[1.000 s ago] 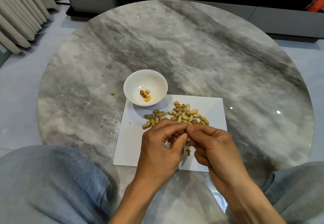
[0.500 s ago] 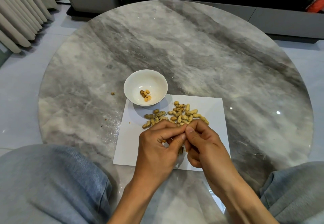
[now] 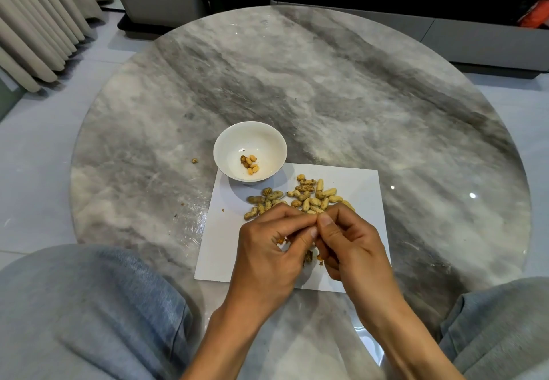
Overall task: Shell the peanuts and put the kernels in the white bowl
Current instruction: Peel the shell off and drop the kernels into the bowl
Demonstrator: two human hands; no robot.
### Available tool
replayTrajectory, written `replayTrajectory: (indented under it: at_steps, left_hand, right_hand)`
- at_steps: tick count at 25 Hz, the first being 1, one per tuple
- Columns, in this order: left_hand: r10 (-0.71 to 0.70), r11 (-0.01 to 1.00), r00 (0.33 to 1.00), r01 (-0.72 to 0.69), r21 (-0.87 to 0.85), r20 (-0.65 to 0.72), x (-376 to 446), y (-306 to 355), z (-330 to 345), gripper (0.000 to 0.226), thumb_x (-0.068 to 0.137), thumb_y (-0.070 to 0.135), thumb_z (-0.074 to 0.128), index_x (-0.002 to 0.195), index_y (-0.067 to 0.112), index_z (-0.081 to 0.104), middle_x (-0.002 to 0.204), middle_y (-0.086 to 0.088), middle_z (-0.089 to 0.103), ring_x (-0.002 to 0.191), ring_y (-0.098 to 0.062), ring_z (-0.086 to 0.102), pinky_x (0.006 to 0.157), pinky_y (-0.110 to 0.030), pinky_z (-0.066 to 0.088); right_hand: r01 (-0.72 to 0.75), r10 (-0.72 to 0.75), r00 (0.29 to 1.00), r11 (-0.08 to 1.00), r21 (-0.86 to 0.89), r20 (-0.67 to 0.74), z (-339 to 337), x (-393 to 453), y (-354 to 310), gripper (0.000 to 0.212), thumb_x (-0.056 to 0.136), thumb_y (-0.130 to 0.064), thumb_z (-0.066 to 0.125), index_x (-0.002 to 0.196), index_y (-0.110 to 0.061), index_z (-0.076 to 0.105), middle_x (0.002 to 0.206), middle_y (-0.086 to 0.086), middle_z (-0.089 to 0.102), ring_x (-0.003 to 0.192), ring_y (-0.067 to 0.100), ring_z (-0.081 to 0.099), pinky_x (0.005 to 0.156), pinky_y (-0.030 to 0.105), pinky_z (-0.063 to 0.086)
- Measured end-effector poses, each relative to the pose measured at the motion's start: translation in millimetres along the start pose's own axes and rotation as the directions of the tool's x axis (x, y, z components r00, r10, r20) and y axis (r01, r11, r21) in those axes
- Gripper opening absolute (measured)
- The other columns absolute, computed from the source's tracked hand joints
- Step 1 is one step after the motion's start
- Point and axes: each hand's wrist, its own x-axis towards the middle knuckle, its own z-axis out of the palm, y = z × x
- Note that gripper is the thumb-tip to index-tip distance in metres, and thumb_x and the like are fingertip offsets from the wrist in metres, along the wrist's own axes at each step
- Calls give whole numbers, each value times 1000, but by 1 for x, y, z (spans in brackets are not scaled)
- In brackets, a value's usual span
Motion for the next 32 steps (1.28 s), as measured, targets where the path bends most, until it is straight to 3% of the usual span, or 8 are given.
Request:
replayTrajectory:
  at_steps: [4, 10, 14, 19, 21, 25, 32]
  left_hand:
    - [10, 999, 1000, -10, 37, 1, 1, 2, 1, 22, 84, 14, 72, 105, 18, 78, 91, 8, 70, 86, -8, 68, 76, -18, 53]
    - [-7, 1000, 1000, 6, 21, 26, 2, 2, 0, 21, 84, 12, 72, 104, 15, 78, 91, 6, 70, 85, -9, 67, 75, -18, 52]
    - [-127, 986, 990, 133, -100, 63, 3, 7, 1, 27, 82, 12, 73, 105, 27, 76, 87, 11, 69, 77, -10, 66, 70, -20, 53]
    - [-243, 944, 966, 257, -208, 90, 3, 12, -1, 24, 86, 7, 74, 105, 21, 78, 90, 6, 74, 82, -13, 71, 73, -25, 57]
    - [-319, 907, 944, 331, -259, 88, 4, 17, -1, 22, 88, 4, 71, 100, 21, 79, 92, 2, 77, 87, -14, 73, 76, -24, 57]
    - [-453, 831, 887, 457, -318, 93, 5, 20, 0, 26, 91, 3, 66, 83, 24, 81, 77, -13, 75, 71, -18, 71, 68, -25, 58]
    - [-669, 596, 728, 646, -477, 150, 6, 13, 3, 18, 92, 3, 63, 90, 11, 79, 84, -11, 76, 74, -16, 68, 68, -26, 54]
  right_hand:
    - [41, -42, 999, 999, -33, -14, 0, 2, -2, 35, 104, -14, 47, 71, -9, 58, 55, 0, 52, 45, 3, 45, 46, 11, 34]
    - [100, -104, 995, 976, -192, -12, -4, 2, -4, 40, 104, -23, 47, 65, -18, 53, 54, -6, 45, 53, 8, 41, 53, 18, 35]
    - [83, -84, 996, 983, -164, 1, -5, 3, -7, 37, 105, -24, 46, 74, -7, 59, 51, -10, 42, 51, 8, 38, 50, 17, 33]
    - [-23, 25, 999, 998, -55, 26, -4, 5, -7, 39, 105, -22, 46, 86, 7, 61, 51, -3, 43, 44, 4, 38, 45, 11, 31]
    - [-51, 53, 997, 997, -52, 47, -5, 5, -8, 37, 105, -21, 45, 81, 2, 63, 52, 1, 48, 42, 3, 40, 45, 10, 32]
    - [49, -34, 997, 970, -240, 70, -2, 3, -6, 42, 106, -24, 43, 69, -10, 58, 54, 1, 55, 47, 3, 46, 52, 13, 36]
    - [66, -67, 998, 941, -331, 9, 4, 8, -1, 39, 102, -28, 52, 68, -9, 58, 51, -8, 51, 52, 6, 46, 52, 20, 38]
